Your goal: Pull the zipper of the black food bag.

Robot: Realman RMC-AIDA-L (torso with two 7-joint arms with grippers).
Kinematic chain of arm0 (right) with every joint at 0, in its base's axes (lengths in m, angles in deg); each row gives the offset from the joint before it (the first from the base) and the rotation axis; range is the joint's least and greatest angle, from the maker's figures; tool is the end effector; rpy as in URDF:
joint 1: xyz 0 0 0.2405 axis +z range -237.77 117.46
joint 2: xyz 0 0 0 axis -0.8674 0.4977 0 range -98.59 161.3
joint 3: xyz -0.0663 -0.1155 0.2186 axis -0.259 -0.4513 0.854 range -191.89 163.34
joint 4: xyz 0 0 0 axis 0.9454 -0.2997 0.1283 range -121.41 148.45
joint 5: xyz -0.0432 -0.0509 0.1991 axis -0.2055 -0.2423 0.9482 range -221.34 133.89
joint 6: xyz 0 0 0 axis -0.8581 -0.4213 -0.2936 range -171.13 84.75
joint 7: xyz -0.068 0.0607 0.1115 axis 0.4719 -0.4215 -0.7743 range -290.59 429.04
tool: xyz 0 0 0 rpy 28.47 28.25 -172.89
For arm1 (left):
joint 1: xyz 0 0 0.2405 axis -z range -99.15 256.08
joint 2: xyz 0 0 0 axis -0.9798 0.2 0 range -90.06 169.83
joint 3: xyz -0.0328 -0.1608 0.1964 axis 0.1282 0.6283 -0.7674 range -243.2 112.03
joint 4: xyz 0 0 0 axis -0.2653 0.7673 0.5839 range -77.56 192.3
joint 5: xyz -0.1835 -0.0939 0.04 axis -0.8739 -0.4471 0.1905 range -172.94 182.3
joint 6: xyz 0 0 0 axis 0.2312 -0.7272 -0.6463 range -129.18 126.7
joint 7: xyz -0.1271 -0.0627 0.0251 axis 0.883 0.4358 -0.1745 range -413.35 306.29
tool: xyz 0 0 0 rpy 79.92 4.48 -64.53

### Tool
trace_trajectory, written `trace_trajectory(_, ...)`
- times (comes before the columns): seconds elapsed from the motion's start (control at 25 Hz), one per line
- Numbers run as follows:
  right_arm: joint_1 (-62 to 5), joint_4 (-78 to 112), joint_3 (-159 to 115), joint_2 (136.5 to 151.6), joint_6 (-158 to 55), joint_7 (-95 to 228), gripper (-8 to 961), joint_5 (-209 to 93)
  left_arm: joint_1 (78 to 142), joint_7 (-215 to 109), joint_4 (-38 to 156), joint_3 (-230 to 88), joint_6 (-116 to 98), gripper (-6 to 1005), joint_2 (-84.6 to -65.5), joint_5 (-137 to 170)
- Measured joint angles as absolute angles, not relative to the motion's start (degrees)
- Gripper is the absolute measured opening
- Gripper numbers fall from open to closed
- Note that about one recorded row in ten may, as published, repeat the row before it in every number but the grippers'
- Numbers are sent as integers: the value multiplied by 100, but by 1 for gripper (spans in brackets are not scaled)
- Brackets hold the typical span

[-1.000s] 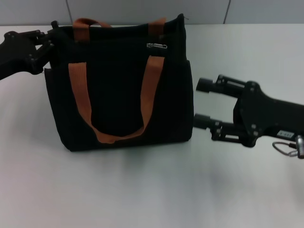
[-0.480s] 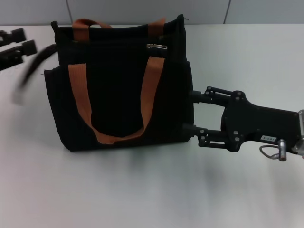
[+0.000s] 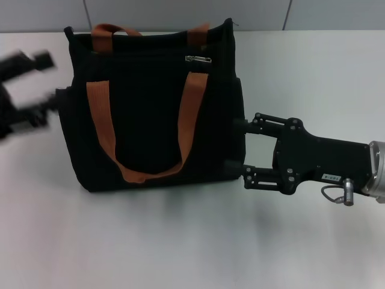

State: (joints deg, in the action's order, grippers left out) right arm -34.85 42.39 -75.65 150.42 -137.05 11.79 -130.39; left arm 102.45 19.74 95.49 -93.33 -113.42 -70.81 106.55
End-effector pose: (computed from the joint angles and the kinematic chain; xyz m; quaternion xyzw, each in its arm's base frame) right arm 0.2358 0.2886 -0.0336 -0.9224 0.0791 0.3658 0.0953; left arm -0.2786 0.2882 0.1057 -0.8998 -0.1203 -0.3848 0.1665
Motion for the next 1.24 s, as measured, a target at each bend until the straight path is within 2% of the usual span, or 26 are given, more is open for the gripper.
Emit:
trace_trajectory(0.24,-3451,3960,-7747,15045,-13737,1612,782,-13039,10063,667,9325,-10821,-11384,809,-7568,10823)
trace_trajectory(0.44,-3442,3700,-8204,15063,-13687,2093,786,-13039,9996,246,8854,-10977,-10939,809,-7706,11204)
trace_trajectory(1.24,-3291,3215,-8283,15097,-13469,2480,801,-13022,9931,88,8568,-10995,-10601,809,-7675,11486)
